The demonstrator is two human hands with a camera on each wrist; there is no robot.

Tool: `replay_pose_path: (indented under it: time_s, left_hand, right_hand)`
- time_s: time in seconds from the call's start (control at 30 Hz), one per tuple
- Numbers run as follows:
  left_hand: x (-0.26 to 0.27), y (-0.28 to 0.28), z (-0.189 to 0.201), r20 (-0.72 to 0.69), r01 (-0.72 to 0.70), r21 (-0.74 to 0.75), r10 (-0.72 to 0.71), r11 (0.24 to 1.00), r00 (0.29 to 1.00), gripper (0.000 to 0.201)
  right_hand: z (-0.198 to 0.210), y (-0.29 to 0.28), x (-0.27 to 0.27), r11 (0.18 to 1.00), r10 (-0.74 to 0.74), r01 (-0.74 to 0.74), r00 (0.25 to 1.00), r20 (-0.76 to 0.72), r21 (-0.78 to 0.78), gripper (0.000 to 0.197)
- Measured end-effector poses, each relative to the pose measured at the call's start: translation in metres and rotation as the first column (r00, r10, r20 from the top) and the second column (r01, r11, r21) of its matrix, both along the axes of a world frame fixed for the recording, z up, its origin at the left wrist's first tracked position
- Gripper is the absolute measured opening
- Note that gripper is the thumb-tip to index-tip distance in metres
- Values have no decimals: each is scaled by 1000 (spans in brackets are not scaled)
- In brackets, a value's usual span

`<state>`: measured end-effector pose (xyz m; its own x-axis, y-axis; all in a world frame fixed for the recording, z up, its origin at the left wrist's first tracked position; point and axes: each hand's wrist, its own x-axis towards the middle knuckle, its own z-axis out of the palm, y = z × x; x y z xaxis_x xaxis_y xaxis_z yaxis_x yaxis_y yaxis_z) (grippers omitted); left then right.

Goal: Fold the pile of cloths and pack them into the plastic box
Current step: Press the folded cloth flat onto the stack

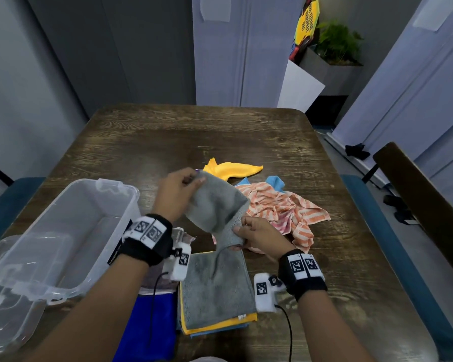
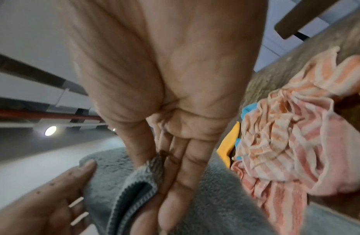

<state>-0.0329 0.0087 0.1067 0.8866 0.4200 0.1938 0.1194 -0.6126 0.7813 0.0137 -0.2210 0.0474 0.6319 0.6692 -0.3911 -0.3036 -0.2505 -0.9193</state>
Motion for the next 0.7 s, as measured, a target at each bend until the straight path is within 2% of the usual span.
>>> replay_pose_path:
  time_s: [0.07,0.13,0.2,0.33,0.53,0.7]
  left_hand:
    - [-8,-18,-14,-37,128,-29,-130,991,991,1]
    - [-15,-31,-29,-73,241,-30,-243,970,967,7]
    - [-19,-40,-40,-119,303,0,-301,953,946,12]
    - [-22,-47,-53,-67,322,87,-316,943,946,16]
    - [-17,-51,-64,-44,345,149,-342,927,939,20]
    - [-15,-52,-60,-149,412,216,-387,885,910,48]
  right_hand:
    - [1,2,-2,997,-21,26,998,-64,67,38]
    - [1,2,-2,987,-79,98,987,-140,129,23]
    - [3,1,-1,968,-133,174,968,-214,183,20]
    - [6,-1,1,949,-193,249,944,-266,192,20]
    - [7,2,3,966,-181,217,955,-234,139,30]
    - [13,2,7,956,-224,254,955,-195,147,31]
